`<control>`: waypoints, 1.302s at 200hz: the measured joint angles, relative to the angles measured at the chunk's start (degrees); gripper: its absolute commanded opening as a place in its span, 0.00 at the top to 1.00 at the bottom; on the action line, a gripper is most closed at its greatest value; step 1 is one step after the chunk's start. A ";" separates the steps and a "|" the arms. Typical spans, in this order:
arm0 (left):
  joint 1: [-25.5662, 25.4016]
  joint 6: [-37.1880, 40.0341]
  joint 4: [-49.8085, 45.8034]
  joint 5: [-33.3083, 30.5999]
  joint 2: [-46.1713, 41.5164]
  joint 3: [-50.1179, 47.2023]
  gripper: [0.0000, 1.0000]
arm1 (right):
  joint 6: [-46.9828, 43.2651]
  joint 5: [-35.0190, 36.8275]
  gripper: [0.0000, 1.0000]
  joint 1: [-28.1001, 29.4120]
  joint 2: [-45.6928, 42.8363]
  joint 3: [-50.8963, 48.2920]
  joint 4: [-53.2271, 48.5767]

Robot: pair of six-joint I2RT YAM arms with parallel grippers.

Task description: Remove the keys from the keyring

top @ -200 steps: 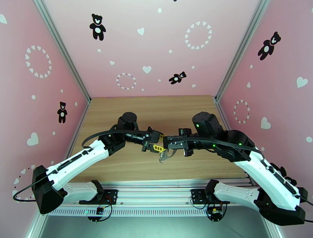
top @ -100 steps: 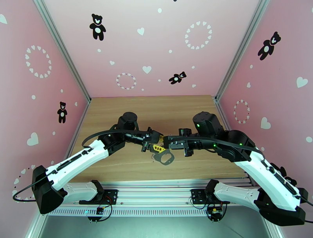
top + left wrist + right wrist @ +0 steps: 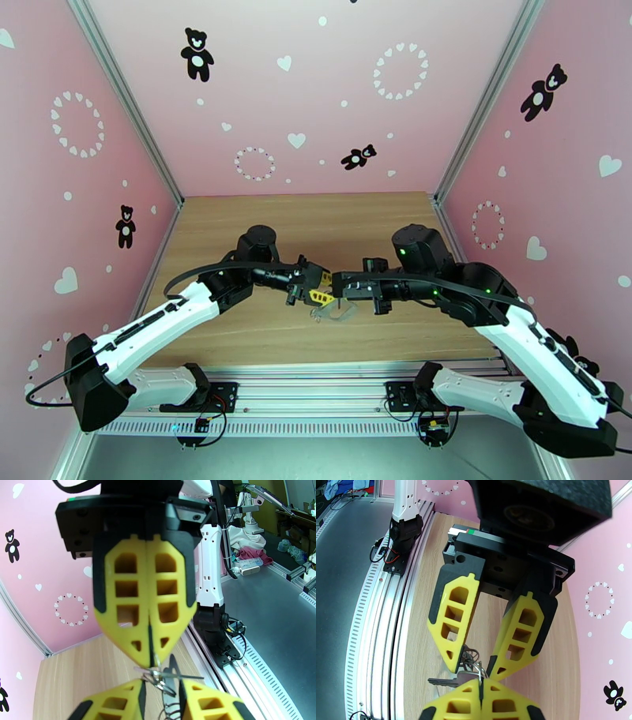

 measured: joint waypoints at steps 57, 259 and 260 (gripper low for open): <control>0.00 -0.66 1.49 -0.02 0.92 -0.63 0.73 | 0.20 -0.61 1.00 -0.44 -0.39 -0.35 0.42; 0.31 -8.55 8.59 -0.26 0.42 -3.08 0.89 | 1.49 2.16 1.00 1.16 -1.09 -1.77 2.56; 0.31 -8.59 8.59 -0.24 0.42 -3.08 0.89 | 1.44 2.32 1.00 1.29 -1.05 -1.77 2.56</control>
